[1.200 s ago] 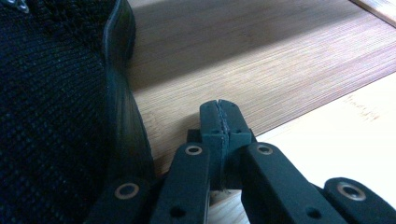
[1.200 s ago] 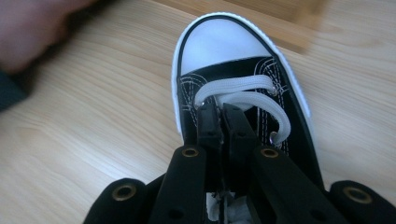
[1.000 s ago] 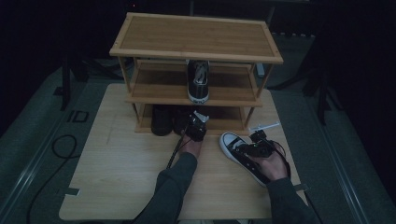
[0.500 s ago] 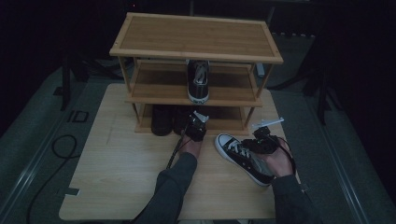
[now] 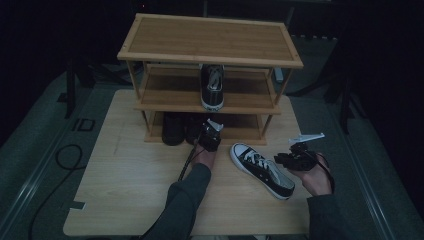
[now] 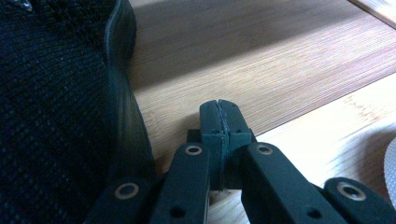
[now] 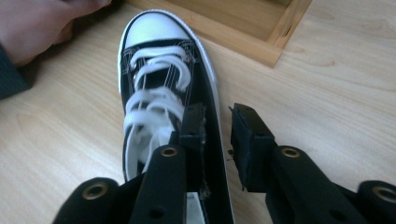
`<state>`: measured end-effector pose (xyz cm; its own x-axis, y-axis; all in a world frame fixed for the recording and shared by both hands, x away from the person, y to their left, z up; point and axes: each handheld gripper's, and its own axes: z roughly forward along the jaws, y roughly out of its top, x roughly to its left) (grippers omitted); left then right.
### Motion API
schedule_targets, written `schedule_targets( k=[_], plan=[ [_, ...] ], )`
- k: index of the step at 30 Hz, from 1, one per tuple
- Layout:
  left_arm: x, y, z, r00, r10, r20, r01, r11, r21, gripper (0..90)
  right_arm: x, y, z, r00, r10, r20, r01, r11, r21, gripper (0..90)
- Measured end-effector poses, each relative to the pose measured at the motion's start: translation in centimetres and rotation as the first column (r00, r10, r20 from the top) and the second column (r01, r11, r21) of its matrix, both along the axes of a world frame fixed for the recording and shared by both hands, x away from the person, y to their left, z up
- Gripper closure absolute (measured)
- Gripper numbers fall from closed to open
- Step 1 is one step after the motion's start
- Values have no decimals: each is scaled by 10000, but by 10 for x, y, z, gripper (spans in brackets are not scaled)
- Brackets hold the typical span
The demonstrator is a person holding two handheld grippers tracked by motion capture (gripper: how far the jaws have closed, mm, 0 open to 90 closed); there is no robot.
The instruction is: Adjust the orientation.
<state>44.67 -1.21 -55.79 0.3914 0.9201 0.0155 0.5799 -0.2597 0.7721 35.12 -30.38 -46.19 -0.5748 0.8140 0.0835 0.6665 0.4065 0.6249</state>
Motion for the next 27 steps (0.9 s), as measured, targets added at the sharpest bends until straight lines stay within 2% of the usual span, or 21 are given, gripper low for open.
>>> schedule_targets(
  k=[5, 7, 10, 11, 12, 13, 16, 20, 22, 27],
  plan=[
    [0, 0, 0, 10000, 3, 1, -3, 10000, -3, 900, -11, -5, -5, 9987, 515, -3, -514, 9971, 560, 706],
    [0, 0, 0, 10000, 0, 2, 0, 10000, -1, 900, -12, -6, -6, 9983, 588, -11, -587, 9964, 617, 707],
    [0, 0, 0, 10000, -12, -1, 12, 10000, -25, 900, -10, -2, -15, 9976, 648, -251, -644, 9978, 155, 708],
    [0, 0, 0, 10000, -9, -2, 9, 10000, -27, 900, -10, -2, -15, 9976, 648, -251, -644, 9978, 155, 708],
    [0, 0, 0, 10000, -11, -3, 11, 10000, -32, 900, -9, 2, -19, 9971, 686, -320, -695, 9972, -259, 708],
    [0, 0, 0, 10000, -10, -6, 10, 10000, -32, 900, -9, 2, -19, 9971, 686, -320, -695, 9972, -259, 708],
    [0, 0, 0, 10000, -13, -6, 13, 10000, -35, 900, -4, 10, -25, 9967, 746, -332, -769, 9943, -744, 725],
    [0, 0, 0, 10000, -15, -11, 15, 10000, -41, 900, 1, 13, -28, 9952, 875, -434, -908, 9927, -800, 757],
    [0, 0, 0, 10000, -15, -8, 15, 10000, -31, 900, 3, 16, -30, 9937, 1016, -483, -1056, 9905, -884, 791],
    [0, 0, 0, 10000, -15, -4, 15, 10000, -32, 900, 3, 17, -29, 9941, 1003, -416, -1037, 9908, -875, 878]
  ],
)
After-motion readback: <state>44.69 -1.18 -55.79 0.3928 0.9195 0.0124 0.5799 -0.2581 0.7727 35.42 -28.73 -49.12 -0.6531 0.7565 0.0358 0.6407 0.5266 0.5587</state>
